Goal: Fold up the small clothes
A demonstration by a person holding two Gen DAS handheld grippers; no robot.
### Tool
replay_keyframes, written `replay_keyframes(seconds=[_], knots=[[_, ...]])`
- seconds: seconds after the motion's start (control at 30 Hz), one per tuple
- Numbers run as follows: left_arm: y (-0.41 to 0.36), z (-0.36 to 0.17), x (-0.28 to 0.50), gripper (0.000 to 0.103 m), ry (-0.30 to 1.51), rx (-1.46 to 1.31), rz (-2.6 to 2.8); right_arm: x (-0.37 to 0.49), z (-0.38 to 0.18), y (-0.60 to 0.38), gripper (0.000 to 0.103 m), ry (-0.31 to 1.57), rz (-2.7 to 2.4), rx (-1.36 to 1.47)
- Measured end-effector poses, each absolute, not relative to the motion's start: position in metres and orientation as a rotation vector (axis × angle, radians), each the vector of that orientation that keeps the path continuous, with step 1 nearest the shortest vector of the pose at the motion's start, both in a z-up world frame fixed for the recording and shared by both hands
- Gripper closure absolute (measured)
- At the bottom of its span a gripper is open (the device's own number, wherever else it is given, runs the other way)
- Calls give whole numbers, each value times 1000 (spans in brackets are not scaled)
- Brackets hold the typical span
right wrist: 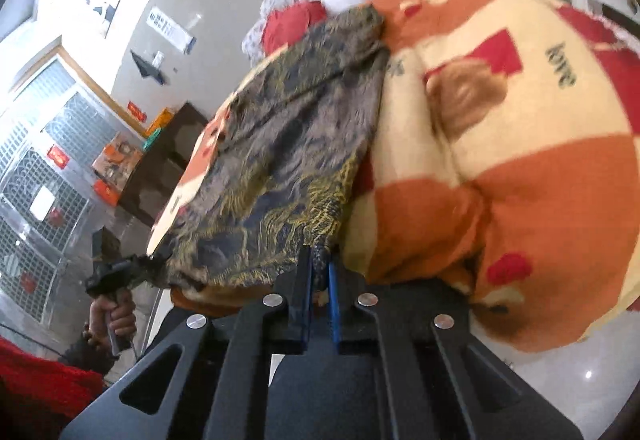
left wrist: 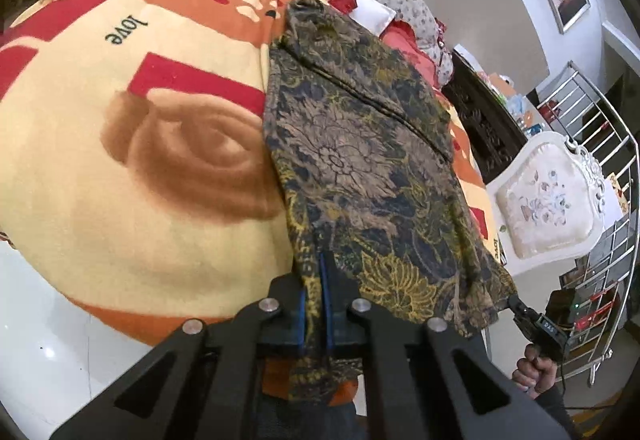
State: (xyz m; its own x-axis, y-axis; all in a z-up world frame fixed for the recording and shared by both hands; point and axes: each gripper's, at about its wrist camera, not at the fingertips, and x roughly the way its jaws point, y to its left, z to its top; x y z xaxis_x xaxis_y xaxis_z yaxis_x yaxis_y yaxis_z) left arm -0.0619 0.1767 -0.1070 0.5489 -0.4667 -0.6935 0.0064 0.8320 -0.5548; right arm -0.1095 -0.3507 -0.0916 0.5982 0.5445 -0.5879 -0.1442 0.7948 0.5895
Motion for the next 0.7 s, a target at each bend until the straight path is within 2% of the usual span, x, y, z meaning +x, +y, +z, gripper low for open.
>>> replay_keyframes(seconds=[0.13, 0.27, 0.33, 0.4, 0.47, 0.5, 0.57, 0.63, 0.67, 0.7], knots=[[174, -119, -59, 95, 991, -537, -283, -98, -117, -356, 93, 883, 406, 648], [175, -118, -61, 77, 989, -563, -305, -98, -127, -365, 83, 870, 408, 755], [174, -117, -62, 68, 986, -577, -321, -98, -128, -366, 82, 845, 433, 801], [172, -116, -62, 52, 977, -595, -339, -97, -124, -366, 81, 813, 459, 818], [169, -116, -64, 39, 960, -620, -361, -94, -123, -369, 80, 799, 478, 824], [167, -115, -64, 36, 954, -622, -362, -91, -123, -368, 80, 797, 483, 815], [162, -114, -63, 36, 957, -597, -349, -87, -124, -365, 80, 796, 490, 798], [161, -112, -62, 41, 962, -582, -335, -81, -125, -360, 80, 810, 509, 779], [161, -112, -62, 57, 972, -564, -311, -80, -125, -356, 81, 817, 508, 760], [162, -113, -61, 83, 991, -542, -286, -78, -122, -352, 88, 819, 510, 731]])
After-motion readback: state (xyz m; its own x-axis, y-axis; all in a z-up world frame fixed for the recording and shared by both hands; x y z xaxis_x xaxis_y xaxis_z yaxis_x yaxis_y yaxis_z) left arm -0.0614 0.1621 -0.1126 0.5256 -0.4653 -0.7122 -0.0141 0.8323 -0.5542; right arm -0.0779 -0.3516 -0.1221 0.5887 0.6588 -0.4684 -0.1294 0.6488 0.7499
